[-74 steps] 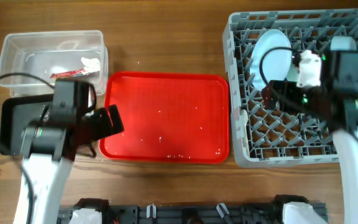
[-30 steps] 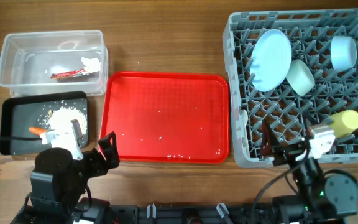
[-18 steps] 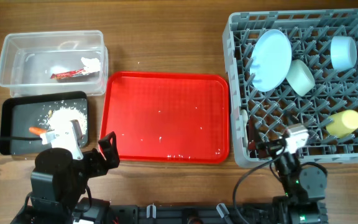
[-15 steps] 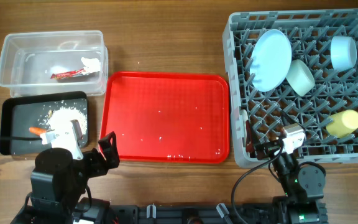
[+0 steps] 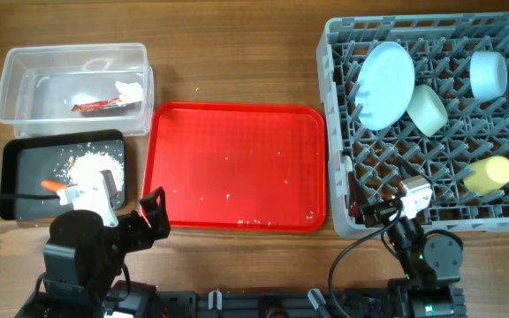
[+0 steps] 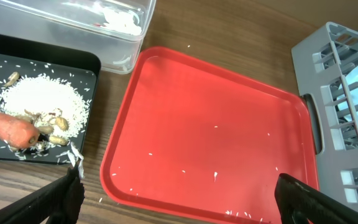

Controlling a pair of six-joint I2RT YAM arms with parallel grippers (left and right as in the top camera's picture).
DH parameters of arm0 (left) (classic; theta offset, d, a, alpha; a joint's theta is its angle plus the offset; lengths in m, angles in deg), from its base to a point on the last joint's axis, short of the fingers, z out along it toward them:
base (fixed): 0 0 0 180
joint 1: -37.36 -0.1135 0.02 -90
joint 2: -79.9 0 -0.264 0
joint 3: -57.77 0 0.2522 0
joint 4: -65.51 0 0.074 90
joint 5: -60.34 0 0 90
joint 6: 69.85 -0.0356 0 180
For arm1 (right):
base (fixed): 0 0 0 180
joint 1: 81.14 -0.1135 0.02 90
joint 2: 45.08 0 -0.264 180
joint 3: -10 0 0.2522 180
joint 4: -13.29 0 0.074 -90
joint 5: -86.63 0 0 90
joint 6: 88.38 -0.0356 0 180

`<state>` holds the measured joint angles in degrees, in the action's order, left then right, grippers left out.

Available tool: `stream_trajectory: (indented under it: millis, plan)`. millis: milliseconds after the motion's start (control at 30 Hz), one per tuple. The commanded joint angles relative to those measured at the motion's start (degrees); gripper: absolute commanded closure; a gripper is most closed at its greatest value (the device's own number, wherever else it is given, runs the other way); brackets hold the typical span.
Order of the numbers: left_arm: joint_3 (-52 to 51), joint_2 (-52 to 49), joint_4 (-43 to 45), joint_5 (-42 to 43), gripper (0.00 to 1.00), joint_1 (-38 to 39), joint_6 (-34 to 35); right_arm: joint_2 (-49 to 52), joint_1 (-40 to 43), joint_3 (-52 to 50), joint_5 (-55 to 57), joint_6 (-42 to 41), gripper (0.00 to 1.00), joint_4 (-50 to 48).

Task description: Sort waste into correct bins and load items into the dishwasher rack

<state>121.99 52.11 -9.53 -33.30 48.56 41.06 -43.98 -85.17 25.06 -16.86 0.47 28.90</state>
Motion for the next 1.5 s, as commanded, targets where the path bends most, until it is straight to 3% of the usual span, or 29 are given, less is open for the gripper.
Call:
stream_trajectory:
  millis: [0,400,600,733,867,967,1033,1100,1467]
  plan:
    - [-0.2,0.4,0.1,-1.0,0.00,0.3,0.5,-0.9,0.3,0.2,-1.0,1.0,0.00,-0.4]
    - [-0.3,2.8,-1.6,-2.3,0.00,-0.5,-0.4,-0.9,0.3,0.2,-1.0,1.0,0.00,-0.4]
    - [-11.5,13.2,8.4,-0.5,0.00,-9.2,-0.8,-0.9,0.3,0.2,-1.0,1.0,0.00,-0.4]
    - [-27.1,22.9,25.9,6.4,0.00,-13.1,-1.2,-0.9,0.3,0.2,-1.0,1.0,0.00,-0.4]
    - [-41.7,27.6,52.8,9.8,0.00,-13.6,-1.2,-0.9,0.3,0.2,-1.0,1.0,0.00,-0.4]
    - [-47.1,27.6,64.4,10.3,0.00,-13.6,-7.4,-0.9,0.3,0.2,-1.0,1.0,0.00,-0.4]
    - [-49.2,27.6,63.3,8.5,0.00,-13.6,-10.4,-0.9,0.3,0.2,-1.0,1.0,0.00,-0.4]
    - [-49.9,27.6,56.0,6.6,0.00,-13.6,-10.1,-0.9,0.3,0.2,-1.0,1.0,0.00,-0.4]
    - [-50.1,27.6,57.0,6.6,0.00,-12.9,-10.0,-0.9,0.3,0.2,-1.0,1.0,0.00,-0.4]
